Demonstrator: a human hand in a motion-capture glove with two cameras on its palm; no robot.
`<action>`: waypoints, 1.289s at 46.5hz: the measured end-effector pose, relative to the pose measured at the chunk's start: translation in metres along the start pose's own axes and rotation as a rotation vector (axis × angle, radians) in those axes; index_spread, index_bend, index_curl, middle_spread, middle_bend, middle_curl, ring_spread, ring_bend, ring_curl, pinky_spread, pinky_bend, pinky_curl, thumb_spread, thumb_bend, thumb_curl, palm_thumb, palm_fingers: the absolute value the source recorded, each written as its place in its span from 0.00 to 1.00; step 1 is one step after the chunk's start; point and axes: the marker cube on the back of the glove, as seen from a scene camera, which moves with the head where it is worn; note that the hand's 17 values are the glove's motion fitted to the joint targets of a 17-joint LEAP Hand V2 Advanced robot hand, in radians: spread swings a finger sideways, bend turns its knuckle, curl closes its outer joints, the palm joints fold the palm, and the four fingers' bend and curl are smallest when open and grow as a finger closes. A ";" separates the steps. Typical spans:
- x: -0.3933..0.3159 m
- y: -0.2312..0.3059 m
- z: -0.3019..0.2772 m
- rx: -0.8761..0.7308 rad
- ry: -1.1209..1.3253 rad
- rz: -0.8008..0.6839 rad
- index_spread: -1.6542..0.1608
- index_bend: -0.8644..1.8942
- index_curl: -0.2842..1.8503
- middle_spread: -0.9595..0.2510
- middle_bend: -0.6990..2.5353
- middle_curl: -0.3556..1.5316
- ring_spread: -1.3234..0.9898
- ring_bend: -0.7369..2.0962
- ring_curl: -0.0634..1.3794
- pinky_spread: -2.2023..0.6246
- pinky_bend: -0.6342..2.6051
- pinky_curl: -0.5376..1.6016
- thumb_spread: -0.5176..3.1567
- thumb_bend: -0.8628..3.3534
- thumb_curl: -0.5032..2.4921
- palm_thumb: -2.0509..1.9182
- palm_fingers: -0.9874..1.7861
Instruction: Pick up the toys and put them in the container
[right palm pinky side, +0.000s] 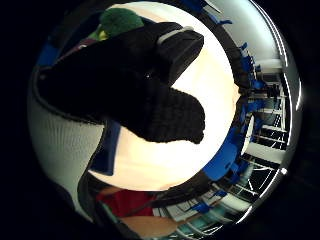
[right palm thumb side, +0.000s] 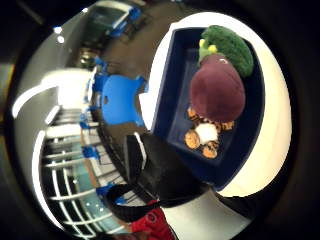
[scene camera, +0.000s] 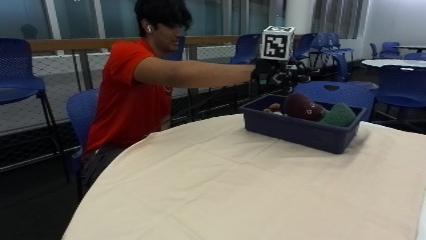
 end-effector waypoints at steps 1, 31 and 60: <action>0.006 0.002 0.002 0.003 -0.008 0.003 0.70 0.36 0.35 0.76 0.25 0.29 0.60 0.31 0.19 0.80 0.63 0.45 0.44 0.18 0.31 0.49 0.26; 0.167 0.125 0.079 -0.014 0.024 0.166 0.72 0.37 0.29 0.76 0.25 0.28 0.62 0.31 0.15 0.83 0.59 0.42 0.41 0.18 0.24 0.48 0.26; 0.248 0.228 0.092 0.010 -0.040 0.267 0.72 0.37 0.28 0.75 0.25 0.28 0.62 0.31 0.13 0.83 0.58 0.41 0.42 0.18 0.22 0.49 0.27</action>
